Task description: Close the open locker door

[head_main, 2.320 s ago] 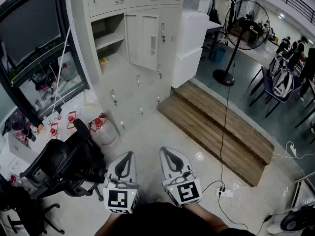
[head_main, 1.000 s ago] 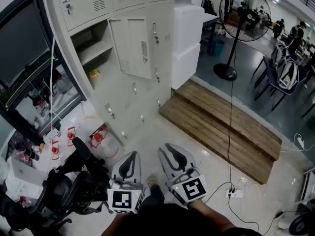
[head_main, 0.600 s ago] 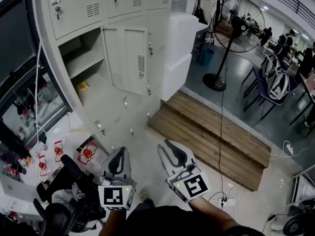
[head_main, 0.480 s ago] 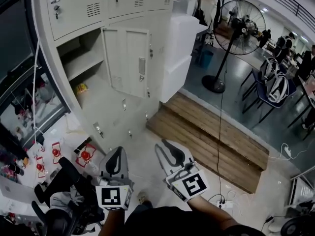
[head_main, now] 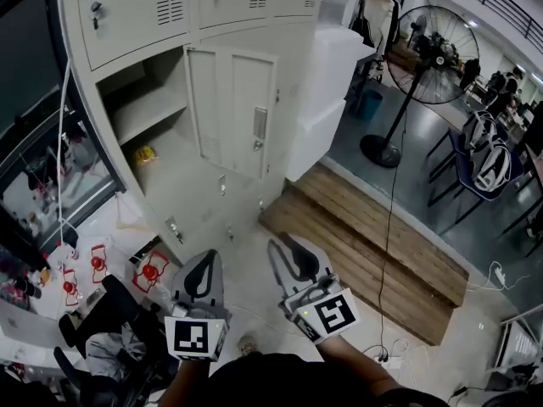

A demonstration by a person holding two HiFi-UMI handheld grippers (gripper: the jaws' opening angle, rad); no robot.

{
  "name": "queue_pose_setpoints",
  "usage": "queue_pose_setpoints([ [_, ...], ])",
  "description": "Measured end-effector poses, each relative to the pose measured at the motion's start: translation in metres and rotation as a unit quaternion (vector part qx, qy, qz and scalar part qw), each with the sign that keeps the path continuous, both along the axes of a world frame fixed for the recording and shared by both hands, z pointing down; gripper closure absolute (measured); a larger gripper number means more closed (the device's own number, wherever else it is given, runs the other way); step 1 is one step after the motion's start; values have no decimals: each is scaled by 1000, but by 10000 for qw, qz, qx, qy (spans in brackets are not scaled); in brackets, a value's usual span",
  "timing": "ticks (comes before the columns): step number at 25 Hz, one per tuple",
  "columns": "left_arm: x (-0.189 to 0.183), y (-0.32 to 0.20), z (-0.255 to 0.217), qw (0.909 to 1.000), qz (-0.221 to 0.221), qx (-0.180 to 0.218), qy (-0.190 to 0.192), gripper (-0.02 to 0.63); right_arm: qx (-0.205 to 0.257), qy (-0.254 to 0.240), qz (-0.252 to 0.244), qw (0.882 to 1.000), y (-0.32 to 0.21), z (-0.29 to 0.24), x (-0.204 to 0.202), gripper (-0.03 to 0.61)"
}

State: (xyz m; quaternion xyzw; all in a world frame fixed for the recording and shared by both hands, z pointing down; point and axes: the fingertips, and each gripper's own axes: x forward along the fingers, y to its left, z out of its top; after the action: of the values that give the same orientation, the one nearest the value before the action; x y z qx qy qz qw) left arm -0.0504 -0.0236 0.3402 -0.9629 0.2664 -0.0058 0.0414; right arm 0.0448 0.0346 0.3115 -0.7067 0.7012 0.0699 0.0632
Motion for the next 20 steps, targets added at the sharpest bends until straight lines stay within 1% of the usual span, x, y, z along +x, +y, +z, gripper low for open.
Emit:
queue_pose_setpoints([
  [4, 17, -4, 0, 9997, 223, 88, 8, 614, -2, -76, 94, 9999, -5, 7, 9, 497],
  [9, 32, 4, 6, 9990, 445, -7, -64, 614, -111, -209, 221, 9995, 0, 21, 20, 497],
  [12, 39, 7, 8, 9987, 506, -28, -89, 614, -79, -240, 226, 9994, -1, 22, 26, 497],
  [16, 47, 0, 14, 9989, 413, 83, -191, 614, -40, -294, 166, 9994, -11, 23, 40, 497],
  [20, 56, -25, 9, 9997, 84, 173, -137, 614, 127, -255, -182, 9994, -47, 19, 53, 497],
])
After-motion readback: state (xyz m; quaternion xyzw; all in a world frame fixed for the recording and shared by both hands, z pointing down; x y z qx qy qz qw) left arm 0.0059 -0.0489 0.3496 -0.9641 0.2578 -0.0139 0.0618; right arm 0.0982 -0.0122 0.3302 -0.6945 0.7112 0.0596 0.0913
